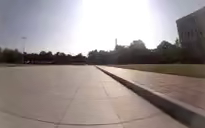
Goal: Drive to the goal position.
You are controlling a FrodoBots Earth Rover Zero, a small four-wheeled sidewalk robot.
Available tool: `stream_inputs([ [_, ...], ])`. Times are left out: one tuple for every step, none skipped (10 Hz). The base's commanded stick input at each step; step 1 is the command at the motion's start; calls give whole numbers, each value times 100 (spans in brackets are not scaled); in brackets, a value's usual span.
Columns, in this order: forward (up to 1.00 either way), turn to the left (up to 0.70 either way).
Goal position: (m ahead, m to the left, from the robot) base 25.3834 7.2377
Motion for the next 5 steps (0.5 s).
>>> stream_inputs([
  [70,1],
  [70,1],
  [70,1],
  [70,1],
  [70,1],
])
